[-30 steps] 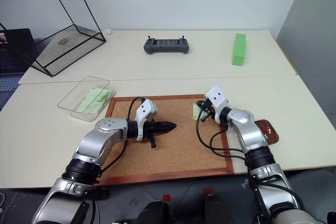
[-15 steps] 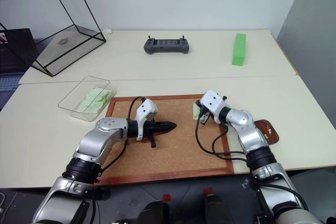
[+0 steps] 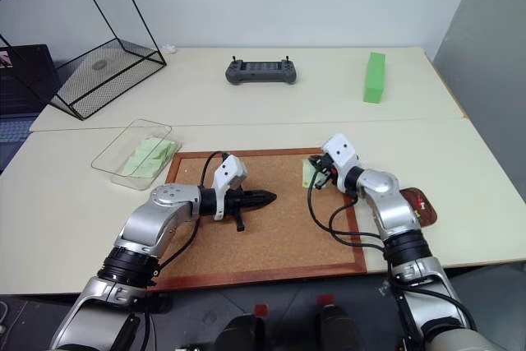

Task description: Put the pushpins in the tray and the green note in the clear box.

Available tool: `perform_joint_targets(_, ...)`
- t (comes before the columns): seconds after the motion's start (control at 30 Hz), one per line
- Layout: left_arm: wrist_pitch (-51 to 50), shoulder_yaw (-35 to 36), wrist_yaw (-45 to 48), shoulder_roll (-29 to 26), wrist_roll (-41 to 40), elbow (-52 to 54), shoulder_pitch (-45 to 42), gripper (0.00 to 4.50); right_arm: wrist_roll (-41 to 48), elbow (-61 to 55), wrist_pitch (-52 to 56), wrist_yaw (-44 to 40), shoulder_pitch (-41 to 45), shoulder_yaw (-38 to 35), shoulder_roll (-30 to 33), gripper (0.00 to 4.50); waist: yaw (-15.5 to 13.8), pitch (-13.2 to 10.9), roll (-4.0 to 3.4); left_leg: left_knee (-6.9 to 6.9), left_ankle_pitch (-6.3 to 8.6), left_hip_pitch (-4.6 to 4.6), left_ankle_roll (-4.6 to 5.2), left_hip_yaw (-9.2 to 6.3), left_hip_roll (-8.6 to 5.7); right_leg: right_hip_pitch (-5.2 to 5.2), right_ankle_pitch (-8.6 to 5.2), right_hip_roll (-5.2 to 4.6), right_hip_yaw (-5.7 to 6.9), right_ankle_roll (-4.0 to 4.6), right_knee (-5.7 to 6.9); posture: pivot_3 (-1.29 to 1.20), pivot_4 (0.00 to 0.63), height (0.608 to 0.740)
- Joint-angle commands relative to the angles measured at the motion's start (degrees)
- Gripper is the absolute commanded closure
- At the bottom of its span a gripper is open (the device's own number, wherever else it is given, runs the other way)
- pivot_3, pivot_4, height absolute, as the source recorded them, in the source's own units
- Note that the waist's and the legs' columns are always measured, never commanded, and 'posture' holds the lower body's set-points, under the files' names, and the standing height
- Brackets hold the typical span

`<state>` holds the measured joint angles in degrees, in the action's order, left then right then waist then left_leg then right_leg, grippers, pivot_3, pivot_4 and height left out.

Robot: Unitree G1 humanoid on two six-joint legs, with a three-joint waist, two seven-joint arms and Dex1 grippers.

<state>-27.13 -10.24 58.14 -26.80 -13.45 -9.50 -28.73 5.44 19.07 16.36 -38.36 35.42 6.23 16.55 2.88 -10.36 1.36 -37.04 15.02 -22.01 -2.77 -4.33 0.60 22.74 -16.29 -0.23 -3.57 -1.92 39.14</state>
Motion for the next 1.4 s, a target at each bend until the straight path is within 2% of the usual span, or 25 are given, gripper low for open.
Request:
perform_joint_targets(0.03,-0.3,-0.43,-0.07,0.04,0.15,0.79,-0.64,4.5,1.65,-3.68,3.63,0.82,0.3,-1.29,-0.31,4.49,0.0,0.0,0.0,0.0,0.0,0.0,0.0,0.0,0.0,0.0,0.0,0.0,0.0,0.0,0.0,0.0,0.15,0.74)
perform_joint_targets(0.23,-0.44,-0.33,-0.11,0.0,0.03,0.96,-0.77,4.5,1.3,-4.28,4.48,2.13,0.43,-1.58,-0.63,4.49,0.02,0.0,0.0,0.0,0.0,0.0,0.0,0.03,-0.02,0.0,0.0,0.0,0.0,0.0,-0.01,0.0,0.15,0.74)
perform_joint_targets(0.57,-0.54,-0.3,-0.14,-0.1,-0.1,1.14,-0.75,4.5,-6.86,-1.34,-14.95,1.63,-0.12,3.75,2.68,4.49,0.04,0.0,0.0,0.0,0.0,0.0,0.0,0.13,-0.02,0.0,0.0,0.0,0.01,0.0,-0.02,0.0,0.15,0.74)
perform_joint_targets(0.8,-0.32,-0.21,-0.1,-0.06,-0.1,0.7,-1.05,4.5,-4.88,0.11,-14.19,2.1,0.3,2.24,1.84,4.49,0.03,0.0,0.0,0.0,0.0,0.0,0.0,0.14,-0.01,-0.01,0.0,0.0,0.0,0.0,-0.02,0.0,0.15,0.74)
perform_joint_targets(1.0,-0.45,-0.27,-0.07,-0.07,-0.11,0.77,-0.93,4.5,-0.3,-4.92,-6.71,2.12,-0.42,-1.2,1.63,4.49,0.0,0.0,0.0,0.0,0.0,-0.01,0.0,0.07,-0.01,-0.01,0.0,0.0,0.0,0.0,-0.02,0.0,0.15,0.74)
perform_joint_targets(1.23,-0.45,-0.91,-0.27,-0.07,0.2,1.15,-0.2,4.5,11.85,-30.71,18.3,2.25,-8.67,-9.02,6.68,4.49,-0.51,0.0,0.0,0.02,0.0,-0.06,0.0,-0.08,-0.01,0.0,0.0,-0.01,0.04,0.0,-0.05,0.0,0.15,0.74)
perform_joint_targets(1.4,-0.74,-1.3,-0.18,0.09,0.04,1.54,0.23,4.5,15.95,-42.85,29.7,5.43,-16.52,-15.53,11.35,4.49,-0.87,0.0,0.0,0.03,0.01,-0.06,0.01,-0.13,-0.01,-0.02,-0.01,-0.01,0.02,-0.01,-0.08,0.0,0.15,0.74)
